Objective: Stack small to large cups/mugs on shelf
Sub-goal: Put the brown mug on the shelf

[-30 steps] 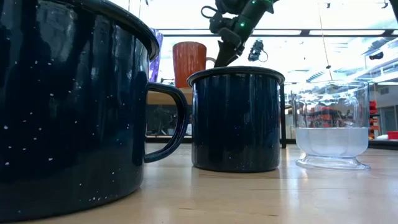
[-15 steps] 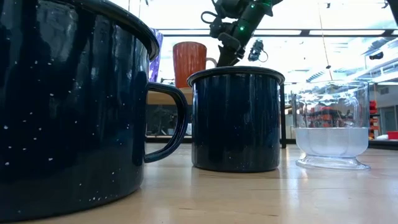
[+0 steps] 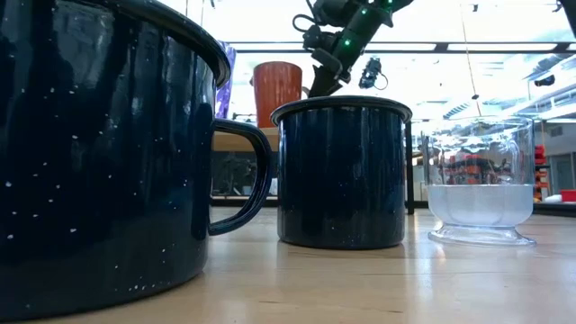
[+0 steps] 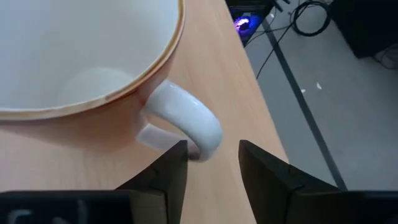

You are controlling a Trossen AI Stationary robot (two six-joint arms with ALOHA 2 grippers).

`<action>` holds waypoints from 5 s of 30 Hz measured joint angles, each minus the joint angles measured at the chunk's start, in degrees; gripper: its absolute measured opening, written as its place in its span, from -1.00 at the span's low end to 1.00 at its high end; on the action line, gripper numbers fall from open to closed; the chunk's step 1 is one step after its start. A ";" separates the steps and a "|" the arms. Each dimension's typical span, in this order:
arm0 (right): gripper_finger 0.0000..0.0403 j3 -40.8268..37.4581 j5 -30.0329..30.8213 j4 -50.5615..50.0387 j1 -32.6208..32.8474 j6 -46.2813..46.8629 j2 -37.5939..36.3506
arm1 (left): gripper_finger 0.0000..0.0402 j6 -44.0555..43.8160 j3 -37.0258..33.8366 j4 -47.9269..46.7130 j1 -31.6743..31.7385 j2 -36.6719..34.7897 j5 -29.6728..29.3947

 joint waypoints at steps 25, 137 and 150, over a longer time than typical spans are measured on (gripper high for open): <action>-0.40 0.04 4.29 -2.11 -0.69 0.16 0.39 | -0.93 0.09 0.00 0.01 0.00 0.01 0.00; -0.61 0.04 8.71 4.24 6.64 5.70 3.19 | -0.91 0.20 0.00 0.09 0.00 -0.02 0.02; -0.62 -0.02 8.23 7.22 6.64 5.06 3.21 | -0.95 0.26 0.00 0.07 0.01 -0.02 0.02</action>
